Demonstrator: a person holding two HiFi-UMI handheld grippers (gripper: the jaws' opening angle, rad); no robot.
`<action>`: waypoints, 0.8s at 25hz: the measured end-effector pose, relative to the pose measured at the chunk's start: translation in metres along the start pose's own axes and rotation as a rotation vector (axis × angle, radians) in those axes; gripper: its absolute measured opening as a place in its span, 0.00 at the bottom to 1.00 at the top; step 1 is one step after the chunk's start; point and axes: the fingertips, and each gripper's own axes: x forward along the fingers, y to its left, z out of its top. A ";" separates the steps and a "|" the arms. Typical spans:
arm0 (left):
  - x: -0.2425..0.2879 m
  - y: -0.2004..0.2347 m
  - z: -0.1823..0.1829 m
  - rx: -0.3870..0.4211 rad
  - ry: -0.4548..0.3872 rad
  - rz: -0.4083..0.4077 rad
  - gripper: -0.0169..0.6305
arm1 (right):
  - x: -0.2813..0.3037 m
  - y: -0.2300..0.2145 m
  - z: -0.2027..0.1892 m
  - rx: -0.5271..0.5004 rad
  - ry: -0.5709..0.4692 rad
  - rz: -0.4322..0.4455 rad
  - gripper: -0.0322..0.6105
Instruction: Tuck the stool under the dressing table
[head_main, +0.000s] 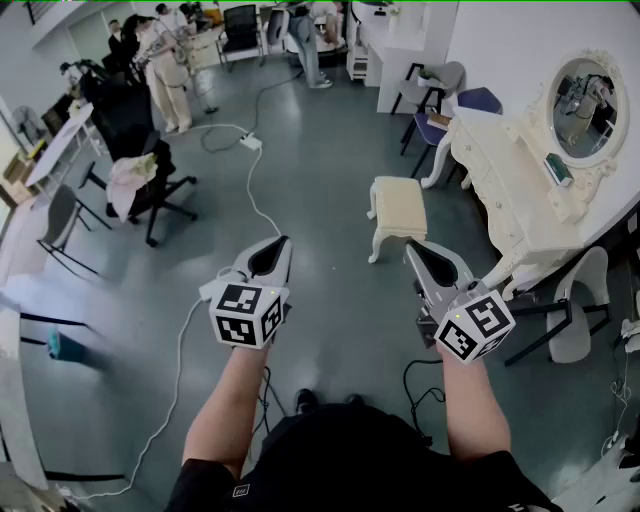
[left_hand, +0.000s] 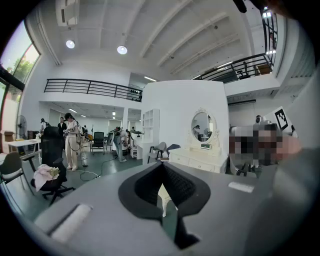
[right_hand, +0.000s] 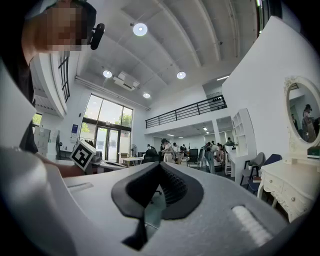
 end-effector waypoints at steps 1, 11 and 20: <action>-0.001 0.001 0.000 0.000 0.000 0.002 0.05 | 0.000 0.000 0.000 0.002 0.001 -0.003 0.05; -0.006 -0.009 -0.005 -0.002 0.011 0.012 0.05 | -0.017 -0.006 -0.004 0.014 -0.007 -0.018 0.05; -0.014 -0.023 -0.009 -0.019 0.004 0.041 0.05 | -0.052 -0.029 -0.007 0.103 -0.063 -0.050 0.06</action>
